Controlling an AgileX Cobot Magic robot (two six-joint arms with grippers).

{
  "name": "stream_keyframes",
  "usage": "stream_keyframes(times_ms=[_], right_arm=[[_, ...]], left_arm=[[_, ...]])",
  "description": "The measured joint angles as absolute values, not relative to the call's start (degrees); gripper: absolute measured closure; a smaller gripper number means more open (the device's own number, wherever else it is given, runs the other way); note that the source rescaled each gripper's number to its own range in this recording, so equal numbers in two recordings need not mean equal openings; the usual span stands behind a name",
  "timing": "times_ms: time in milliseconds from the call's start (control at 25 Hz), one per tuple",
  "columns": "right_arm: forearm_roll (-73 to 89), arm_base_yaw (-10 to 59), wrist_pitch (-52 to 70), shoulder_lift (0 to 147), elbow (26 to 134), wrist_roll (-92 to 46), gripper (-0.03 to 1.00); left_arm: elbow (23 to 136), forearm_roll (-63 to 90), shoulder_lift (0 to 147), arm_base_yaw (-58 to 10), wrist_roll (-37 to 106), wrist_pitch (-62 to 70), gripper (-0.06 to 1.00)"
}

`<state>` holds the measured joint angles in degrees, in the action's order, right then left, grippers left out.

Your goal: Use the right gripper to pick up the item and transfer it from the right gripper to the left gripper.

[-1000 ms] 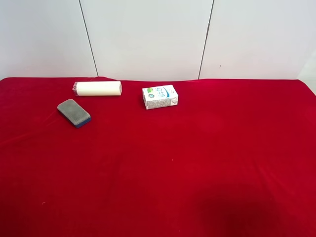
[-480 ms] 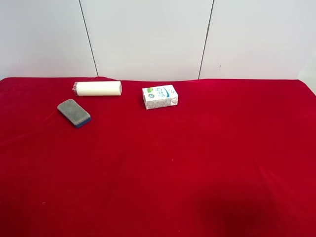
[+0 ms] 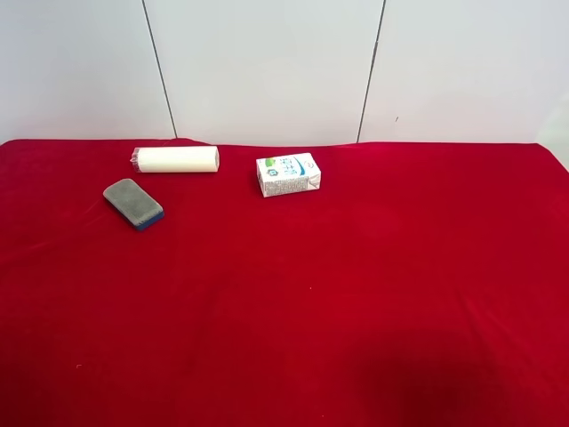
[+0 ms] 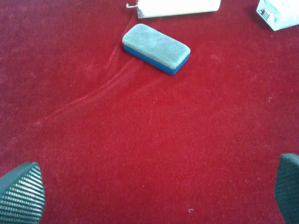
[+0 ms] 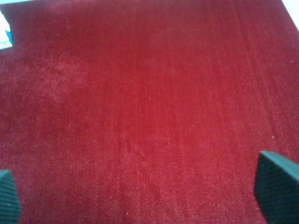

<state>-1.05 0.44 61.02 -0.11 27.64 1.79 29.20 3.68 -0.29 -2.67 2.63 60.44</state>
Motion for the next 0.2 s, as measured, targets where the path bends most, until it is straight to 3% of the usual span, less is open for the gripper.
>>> stream_keyframes(times_ms=[200], right_arm=[[-1.0, 0.4, 61.0, -0.1, 27.6, 1.8, -0.03]], left_arm=[[29.2, 3.7, -0.3, -2.7, 2.6, 60.4, -0.04]])
